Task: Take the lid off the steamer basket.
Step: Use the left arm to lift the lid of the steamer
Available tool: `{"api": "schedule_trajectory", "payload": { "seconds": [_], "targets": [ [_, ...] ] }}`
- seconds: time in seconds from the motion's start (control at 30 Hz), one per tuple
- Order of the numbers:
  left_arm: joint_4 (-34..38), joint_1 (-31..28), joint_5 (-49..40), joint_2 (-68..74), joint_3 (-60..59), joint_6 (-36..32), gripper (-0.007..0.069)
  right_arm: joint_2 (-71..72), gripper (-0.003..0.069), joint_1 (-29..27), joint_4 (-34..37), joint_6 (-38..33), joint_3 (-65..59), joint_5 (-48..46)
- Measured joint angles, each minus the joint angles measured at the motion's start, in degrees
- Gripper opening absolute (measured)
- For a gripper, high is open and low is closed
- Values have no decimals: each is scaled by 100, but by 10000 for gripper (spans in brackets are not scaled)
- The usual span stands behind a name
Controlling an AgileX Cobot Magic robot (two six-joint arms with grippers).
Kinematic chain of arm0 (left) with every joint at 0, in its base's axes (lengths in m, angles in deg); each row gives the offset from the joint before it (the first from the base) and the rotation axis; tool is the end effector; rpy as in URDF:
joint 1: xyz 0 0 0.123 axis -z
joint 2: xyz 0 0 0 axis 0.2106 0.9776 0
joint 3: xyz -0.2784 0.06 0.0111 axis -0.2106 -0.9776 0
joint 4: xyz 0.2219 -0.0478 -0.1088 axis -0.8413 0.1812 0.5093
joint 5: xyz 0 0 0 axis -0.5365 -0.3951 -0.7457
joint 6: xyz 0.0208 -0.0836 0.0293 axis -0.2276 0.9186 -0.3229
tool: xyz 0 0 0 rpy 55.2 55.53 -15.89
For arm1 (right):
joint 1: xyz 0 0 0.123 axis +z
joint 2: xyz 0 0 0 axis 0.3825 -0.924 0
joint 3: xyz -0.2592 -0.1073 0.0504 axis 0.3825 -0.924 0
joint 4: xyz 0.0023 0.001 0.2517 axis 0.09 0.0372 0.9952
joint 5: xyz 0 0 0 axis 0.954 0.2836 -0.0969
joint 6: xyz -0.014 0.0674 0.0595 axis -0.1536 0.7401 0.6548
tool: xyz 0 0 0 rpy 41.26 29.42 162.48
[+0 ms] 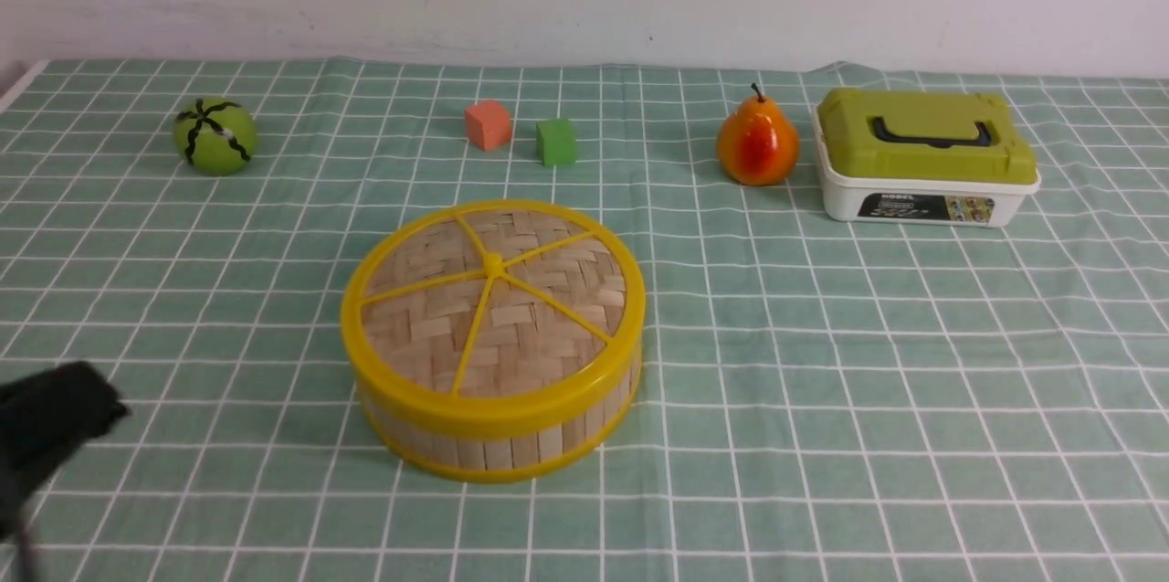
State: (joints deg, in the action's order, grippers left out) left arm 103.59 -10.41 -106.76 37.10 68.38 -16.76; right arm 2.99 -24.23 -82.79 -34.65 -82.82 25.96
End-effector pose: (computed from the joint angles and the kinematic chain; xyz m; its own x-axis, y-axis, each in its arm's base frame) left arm 0.1098 -0.0328 0.2985 -0.4796 -0.6648 -0.5728 -0.0188 0.6604 -0.7507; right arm 0.0520 -0.0007 0.1728 -0.2978 0.1598 -0.9412 0.0678 0.9869 0.1461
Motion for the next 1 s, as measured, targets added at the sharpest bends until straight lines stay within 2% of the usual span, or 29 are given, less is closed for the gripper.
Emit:
{"api": "schedule_trajectory", "payload": {
  "seconds": [0.2, 0.3, 0.37, 0.6, 0.73, 0.83, 0.97, 1.0],
  "targets": [
    [-907, 0, -2491, 2701, 2026, -266, -13, 0, 241, 0, 0, 0, 0, 0],
    [-1478, 216, -3312, 3712, 3071, -280, -13, 0, 241, 0, 0, 0, 0, 0],
    [-1713, 370, -3441, 3942, 3387, -213, -13, 0, 241, 0, 0, 0, 0, 0],
    [-3282, 1624, -3625, 5408, 5517, 1155, -13, 0, 241, 0, 0, 0, 0, 0],
    [-3852, 1966, -3773, 6111, 6237, 1563, 1, 0, 241, 0, 0, 0, 0, 0],
    [-4223, 2217, -3977, 6778, 6792, 1709, 65, 0, 241, 0, 0, 0, 0, 0],
    [-4472, 2372, -3985, 7606, 7616, 1746, 223, 0, 241, 0, 0, 0, 0, 0],
    [-4485, 2369, -3979, 7638, 7646, 1754, 230, 0, 241, 0, 0, 0, 0, 0]
  ]
}}
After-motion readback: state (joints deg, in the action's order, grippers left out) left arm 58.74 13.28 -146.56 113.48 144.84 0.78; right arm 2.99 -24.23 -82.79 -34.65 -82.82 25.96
